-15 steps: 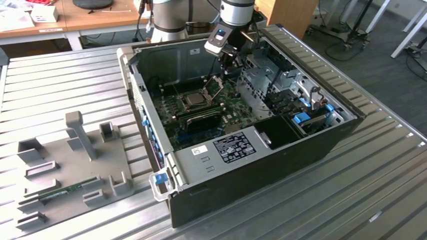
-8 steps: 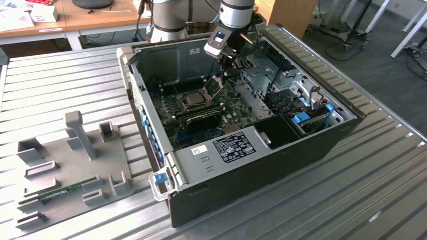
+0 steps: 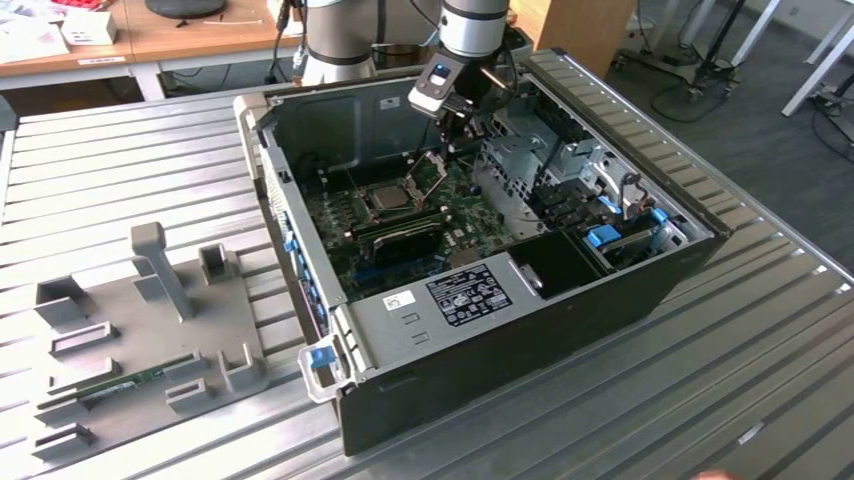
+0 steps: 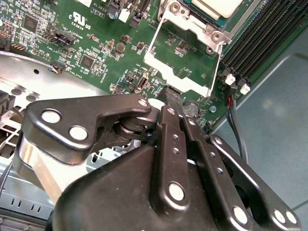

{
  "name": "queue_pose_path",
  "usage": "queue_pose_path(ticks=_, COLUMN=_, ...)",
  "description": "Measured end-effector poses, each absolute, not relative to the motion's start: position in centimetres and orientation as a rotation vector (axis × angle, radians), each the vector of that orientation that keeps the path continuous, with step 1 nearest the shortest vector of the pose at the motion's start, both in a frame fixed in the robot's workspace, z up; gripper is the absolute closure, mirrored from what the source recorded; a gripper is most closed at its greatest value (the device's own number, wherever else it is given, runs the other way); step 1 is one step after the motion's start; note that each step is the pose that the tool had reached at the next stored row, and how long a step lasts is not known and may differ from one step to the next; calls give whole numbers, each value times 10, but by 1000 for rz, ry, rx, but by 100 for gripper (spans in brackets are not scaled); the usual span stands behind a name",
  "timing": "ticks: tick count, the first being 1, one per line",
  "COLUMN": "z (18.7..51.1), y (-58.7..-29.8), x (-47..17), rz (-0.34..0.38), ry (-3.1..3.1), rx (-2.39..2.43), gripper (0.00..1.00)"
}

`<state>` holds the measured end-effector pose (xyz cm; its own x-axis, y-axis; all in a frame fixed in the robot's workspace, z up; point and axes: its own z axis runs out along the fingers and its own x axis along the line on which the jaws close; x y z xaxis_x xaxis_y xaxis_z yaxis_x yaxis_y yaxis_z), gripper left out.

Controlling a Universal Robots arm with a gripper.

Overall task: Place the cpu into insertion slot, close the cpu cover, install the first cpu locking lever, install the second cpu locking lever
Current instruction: 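Close the cpu cover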

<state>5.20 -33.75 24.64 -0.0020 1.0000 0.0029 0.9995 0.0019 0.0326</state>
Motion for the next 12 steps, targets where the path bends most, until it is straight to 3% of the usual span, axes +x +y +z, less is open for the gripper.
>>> queue_pose_path(ticks=12, z=245, y=-336, x=38, rz=39, ry=2209, rx=2204, gripper=90)
